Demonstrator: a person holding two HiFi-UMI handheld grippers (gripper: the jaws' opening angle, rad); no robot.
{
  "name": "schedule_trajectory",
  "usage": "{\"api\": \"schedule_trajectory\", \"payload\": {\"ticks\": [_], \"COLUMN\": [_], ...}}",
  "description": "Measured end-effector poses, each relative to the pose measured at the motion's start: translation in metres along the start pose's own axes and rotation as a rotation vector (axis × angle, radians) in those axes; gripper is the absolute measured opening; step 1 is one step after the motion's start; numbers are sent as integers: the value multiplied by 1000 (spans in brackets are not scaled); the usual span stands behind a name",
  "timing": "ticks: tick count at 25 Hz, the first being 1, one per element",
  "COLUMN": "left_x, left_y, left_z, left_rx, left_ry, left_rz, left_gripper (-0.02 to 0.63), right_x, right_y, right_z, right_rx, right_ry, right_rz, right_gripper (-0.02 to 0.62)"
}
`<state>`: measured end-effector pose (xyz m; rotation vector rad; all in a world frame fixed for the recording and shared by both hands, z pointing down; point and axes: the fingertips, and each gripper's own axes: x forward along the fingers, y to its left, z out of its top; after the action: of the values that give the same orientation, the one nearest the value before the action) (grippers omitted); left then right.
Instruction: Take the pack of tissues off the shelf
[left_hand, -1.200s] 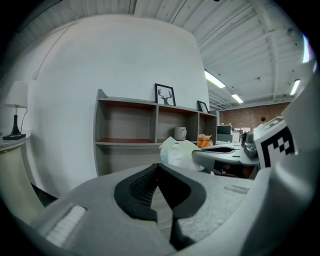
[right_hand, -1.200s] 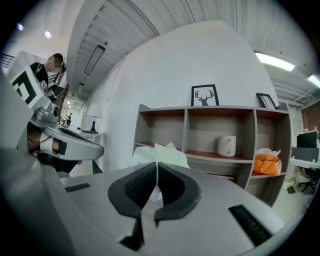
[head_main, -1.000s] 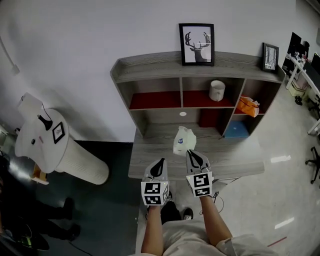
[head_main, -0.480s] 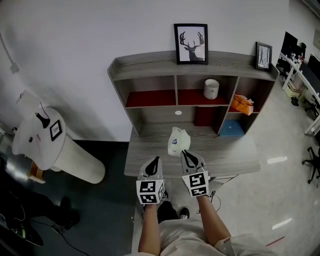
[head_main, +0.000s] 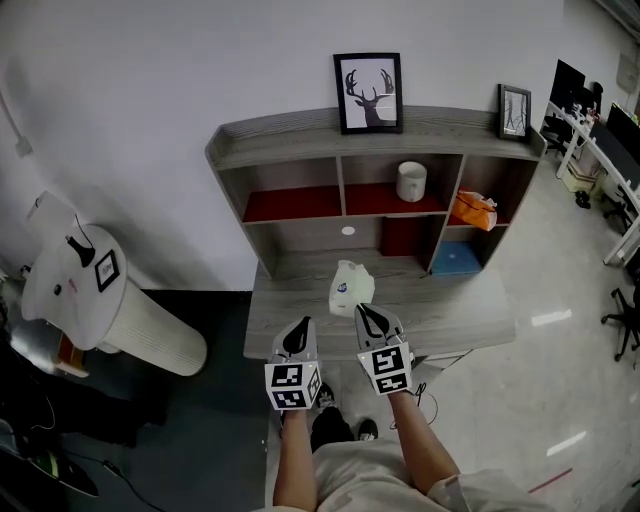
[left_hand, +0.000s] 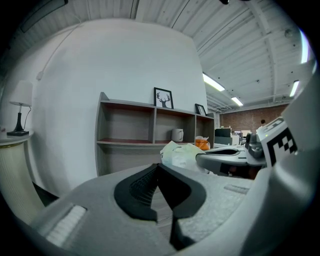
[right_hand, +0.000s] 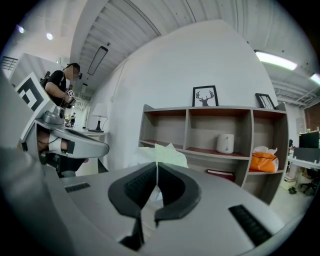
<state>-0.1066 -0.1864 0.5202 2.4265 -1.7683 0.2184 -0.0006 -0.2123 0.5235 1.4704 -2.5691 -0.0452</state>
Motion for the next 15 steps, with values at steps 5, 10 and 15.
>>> {"api": "schedule_trajectory", "payload": {"ticks": [5,10,15], "left_x": [4,7,7], "left_y": [1,1,-1], "left_z": [1,-4,-6], "left_rx": [-2,-23,-27], "left_ry": [-3,-4,-12], "left_rz": [1,-3,-16], "left_gripper": [8,8,8], "right_x": [1,3,4], "right_y": [-2,1,2], "right_z": [-3,-3,-6], "right_rx": [10,15,11], "right_ry": [9,15,21], "right_rz": [-6,2,5], "right_gripper": [17,17,17]}}
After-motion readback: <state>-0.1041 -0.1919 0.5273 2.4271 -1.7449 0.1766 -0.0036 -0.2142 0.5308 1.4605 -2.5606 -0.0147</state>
